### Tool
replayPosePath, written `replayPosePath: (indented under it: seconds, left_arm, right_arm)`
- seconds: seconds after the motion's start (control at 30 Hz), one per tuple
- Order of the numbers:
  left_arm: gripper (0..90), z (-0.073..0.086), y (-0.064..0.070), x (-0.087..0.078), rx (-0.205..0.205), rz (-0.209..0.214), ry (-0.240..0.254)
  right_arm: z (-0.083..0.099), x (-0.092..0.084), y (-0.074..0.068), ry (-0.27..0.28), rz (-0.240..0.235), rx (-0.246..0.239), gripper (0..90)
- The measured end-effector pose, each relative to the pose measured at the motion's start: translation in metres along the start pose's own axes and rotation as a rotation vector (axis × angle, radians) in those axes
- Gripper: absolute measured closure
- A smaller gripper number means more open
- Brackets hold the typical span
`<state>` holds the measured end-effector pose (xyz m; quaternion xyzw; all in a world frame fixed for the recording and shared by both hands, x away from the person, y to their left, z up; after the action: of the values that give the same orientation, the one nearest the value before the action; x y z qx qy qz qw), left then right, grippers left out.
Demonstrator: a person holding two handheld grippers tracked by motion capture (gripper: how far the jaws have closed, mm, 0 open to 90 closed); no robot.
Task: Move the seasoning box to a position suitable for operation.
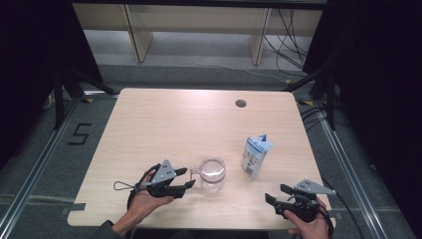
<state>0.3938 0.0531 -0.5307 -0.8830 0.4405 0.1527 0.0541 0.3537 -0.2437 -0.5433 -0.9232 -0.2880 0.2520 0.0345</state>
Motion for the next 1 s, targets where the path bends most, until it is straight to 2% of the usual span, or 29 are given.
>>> replayPosePath:
  seconds: [0.03, 0.13, 0.17, 0.2, 0.23, 0.27, 0.37, 0.4, 0.43, 0.5, 0.53, 0.57, 0.63, 0.77, 0.8, 0.87, 0.9, 1.0]
  left_arm:
    - [49.0, -0.001, -0.001, -0.002, 0.002, -0.001, 0.005]
    - [53.4, -0.009, -0.002, -0.008, -0.01, -0.002, 0.043]
    - [53.4, -0.011, -0.001, -0.009, -0.017, 0.002, 0.054]
    - [56.9, -0.017, -0.003, -0.012, -0.043, 0.001, 0.087]
    - [58.9, -0.017, -0.003, -0.012, -0.043, 0.001, 0.087]
    - [60.9, -0.023, -0.005, -0.015, -0.05, -0.006, 0.105]
    - [65.9, -0.027, -0.008, -0.017, -0.054, -0.018, 0.121]
    - [67.3, -0.029, -0.01, -0.017, -0.064, -0.015, 0.127]
    - [67.3, -0.032, -0.01, -0.016, -0.084, -0.008, 0.142]
    - [71.3, -0.035, -0.01, -0.017, -0.086, -0.01, 0.142]
    - [71.3, -0.037, -0.009, -0.016, -0.08, -0.001, 0.144]
    - [72.5, -0.038, -0.007, -0.015, -0.076, -0.004, 0.143]
    - [76.0, -0.041, -0.004, -0.013, -0.073, 0.01, 0.147]
    - [79.0, -0.047, 0.004, -0.004, -0.055, 0.025, 0.131]
    - [80.9, -0.049, 0.008, 0.001, -0.052, 0.032, 0.135]
    - [81.3, -0.05, 0.009, 0.003, -0.042, 0.037, 0.137]
    - [82.3, -0.05, 0.009, 0.005, -0.036, 0.034, 0.134]
    - [82.9, -0.048, 0.008, 0.009, -0.039, 0.032, 0.119]
  right_arm:
    - [0.001, -0.001, -0.003, -0.012, -0.003, 0.037, 25.9]
    - [0.002, -0.001, -0.005, -0.017, -0.005, 0.048, 25.9]
    - [0.002, -0.001, -0.005, -0.017, -0.005, 0.048, 25.9]
    - [0.001, -0.001, -0.004, -0.013, -0.003, 0.036, 25.9]
    - [0.001, -0.001, -0.004, -0.013, -0.003, 0.036, 25.9]
    - [0.0, 0.0, -0.003, -0.003, -0.014, 0.006, 26.1]
    - [0.0, 0.0, -0.004, -0.004, -0.004, 0.017, 27.6]
    - [-0.001, 0.0, -0.006, 0.005, -0.028, 0.001, 28.9]
    - [-0.001, 0.0, -0.006, 0.005, -0.028, 0.001, 28.9]
    - [-0.001, 0.001, -0.008, 0.007, -0.023, 0.013, 31.8]
    - [-0.002, -0.001, -0.005, 0.002, -0.018, -0.016, 31.8]
    - [-0.002, -0.002, -0.007, 0.001, -0.019, 0.004, 31.8]
    - [-0.002, -0.001, -0.006, 0.007, -0.017, -0.004, 33.0]
    - [-0.001, -0.003, -0.009, -0.001, -0.021, 0.022, 33.3]
    - [-0.003, -0.002, -0.004, 0.017, -0.018, -0.033, 33.4]
    - [-0.003, -0.002, -0.004, 0.016, -0.018, -0.034, 33.8]
    - [-0.002, -0.002, -0.01, 0.001, -0.029, 0.013, 34.3]
    - [-0.002, -0.002, -0.01, -0.004, -0.029, 0.014, 34.4]
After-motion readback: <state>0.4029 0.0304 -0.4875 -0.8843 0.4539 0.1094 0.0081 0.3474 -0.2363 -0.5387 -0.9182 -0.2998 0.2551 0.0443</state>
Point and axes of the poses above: each handheld gripper's, and its own axes: x roughly forward along the jaws, z roughly out of its underside, y roughly to its right, the point moved 10 cm from there along x, roughly forward along the jaws, and after that the axes turned 8 degrees about y, right-handed, at the moved point
